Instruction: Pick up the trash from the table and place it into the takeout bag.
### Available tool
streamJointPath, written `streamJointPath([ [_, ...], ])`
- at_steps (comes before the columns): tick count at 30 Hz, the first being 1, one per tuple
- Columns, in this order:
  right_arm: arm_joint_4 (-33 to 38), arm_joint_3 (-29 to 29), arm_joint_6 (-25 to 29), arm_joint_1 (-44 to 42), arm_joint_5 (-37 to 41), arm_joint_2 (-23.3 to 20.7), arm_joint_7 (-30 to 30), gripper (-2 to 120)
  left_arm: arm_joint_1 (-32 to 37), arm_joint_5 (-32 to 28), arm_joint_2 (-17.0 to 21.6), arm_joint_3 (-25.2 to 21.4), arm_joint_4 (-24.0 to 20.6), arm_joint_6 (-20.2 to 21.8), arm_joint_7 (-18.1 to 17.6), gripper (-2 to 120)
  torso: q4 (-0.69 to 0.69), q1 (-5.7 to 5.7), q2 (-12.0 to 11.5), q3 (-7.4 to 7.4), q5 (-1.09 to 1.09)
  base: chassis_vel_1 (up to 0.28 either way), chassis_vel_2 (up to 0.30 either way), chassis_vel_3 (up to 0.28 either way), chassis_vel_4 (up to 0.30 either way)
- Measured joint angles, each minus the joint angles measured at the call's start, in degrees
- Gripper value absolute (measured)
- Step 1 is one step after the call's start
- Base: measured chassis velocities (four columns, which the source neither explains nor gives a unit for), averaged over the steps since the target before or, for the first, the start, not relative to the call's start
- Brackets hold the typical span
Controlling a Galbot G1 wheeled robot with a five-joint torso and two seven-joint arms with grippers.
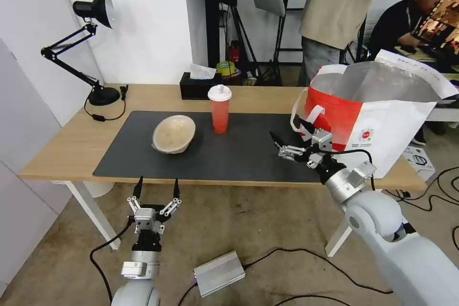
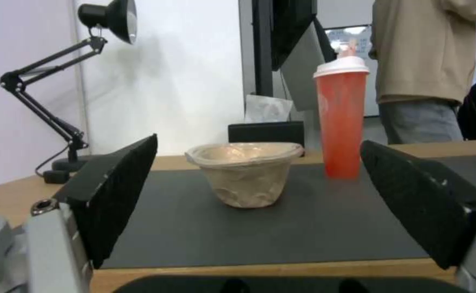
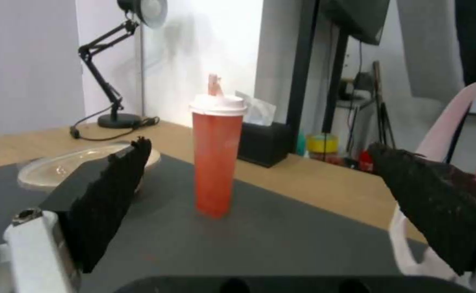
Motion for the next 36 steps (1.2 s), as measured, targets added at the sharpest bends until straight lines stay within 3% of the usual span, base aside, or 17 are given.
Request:
streamJointPath([
  [14, -4.70, -6.34, -2.47, 7.91, 4.67, -1.07, 0.67, 100, -0.12, 0.12, 0.01, -1.24, -0.07, -0.30, 1.02, 100, 0.01, 0.00, 0.00, 0.00, 0.00, 0.000, 0.000, 0.000, 0.000],
  [36, -15.31, -16.76, -3.14, 19.13, 6.95, 4.56, -0.51, 100, -1.29, -0.04, -0.89, -2.21, 0.90, -0.99, 1.16, 100, 0.00, 0.00, 0.00, 0.00, 0.00, 0.000, 0.000, 0.000, 0.000],
])
